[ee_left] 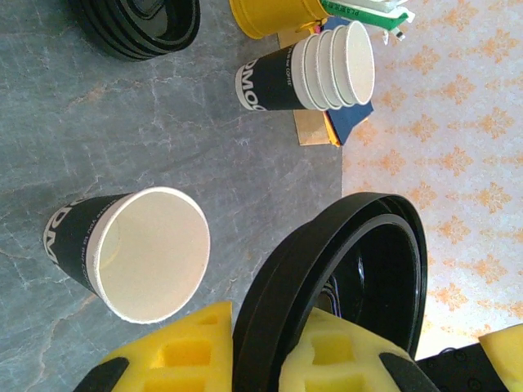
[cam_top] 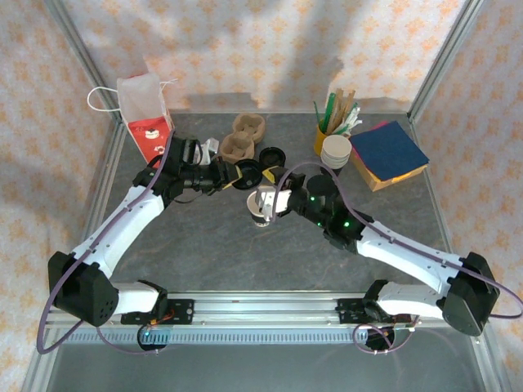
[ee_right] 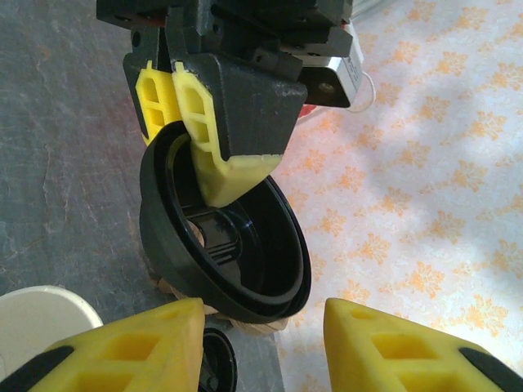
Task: Pack the takeout coffee
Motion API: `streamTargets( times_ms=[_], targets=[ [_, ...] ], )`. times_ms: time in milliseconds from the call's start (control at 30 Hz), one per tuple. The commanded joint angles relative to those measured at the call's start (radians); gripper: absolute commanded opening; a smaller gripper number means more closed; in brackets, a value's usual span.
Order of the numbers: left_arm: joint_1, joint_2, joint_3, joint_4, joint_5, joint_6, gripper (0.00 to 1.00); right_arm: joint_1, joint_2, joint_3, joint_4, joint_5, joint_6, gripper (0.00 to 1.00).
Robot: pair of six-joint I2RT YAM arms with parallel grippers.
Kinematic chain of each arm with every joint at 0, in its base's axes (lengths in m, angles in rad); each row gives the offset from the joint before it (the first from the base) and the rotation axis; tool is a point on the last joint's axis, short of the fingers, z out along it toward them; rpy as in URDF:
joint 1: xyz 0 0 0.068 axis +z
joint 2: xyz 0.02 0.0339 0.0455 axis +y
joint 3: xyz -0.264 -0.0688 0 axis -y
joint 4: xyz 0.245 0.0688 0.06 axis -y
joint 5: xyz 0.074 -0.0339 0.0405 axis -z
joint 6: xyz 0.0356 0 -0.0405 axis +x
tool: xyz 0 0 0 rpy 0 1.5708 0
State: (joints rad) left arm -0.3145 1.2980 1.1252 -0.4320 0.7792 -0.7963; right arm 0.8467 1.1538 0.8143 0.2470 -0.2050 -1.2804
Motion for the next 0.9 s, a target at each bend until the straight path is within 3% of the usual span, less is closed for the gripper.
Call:
streamTargets(
  times_ms=[0,400,733,867],
  targets=[
    [-0.007,-0.009,0.015,-0.005,0.038,-0.043,0.09,0.006,0.014,0.036,-0.048,-0.013,-0.022,0.42],
    [-0.009,-0.013,-0.002,0.016,0.054,-0.052,0.09,0.006,0.068,0.086,-0.077,-0.017,-0.039,0.37],
    [-0.011,-0.012,0.0,0.039,0.064,-0.064,0.1,0.006,0.087,0.111,-0.113,-0.015,-0.036,0.14],
    [-0.011,-0.016,0.008,0.056,0.073,-0.07,0.34,0.006,0.082,0.104,-0.115,-0.005,-0.014,0.07]
  ],
)
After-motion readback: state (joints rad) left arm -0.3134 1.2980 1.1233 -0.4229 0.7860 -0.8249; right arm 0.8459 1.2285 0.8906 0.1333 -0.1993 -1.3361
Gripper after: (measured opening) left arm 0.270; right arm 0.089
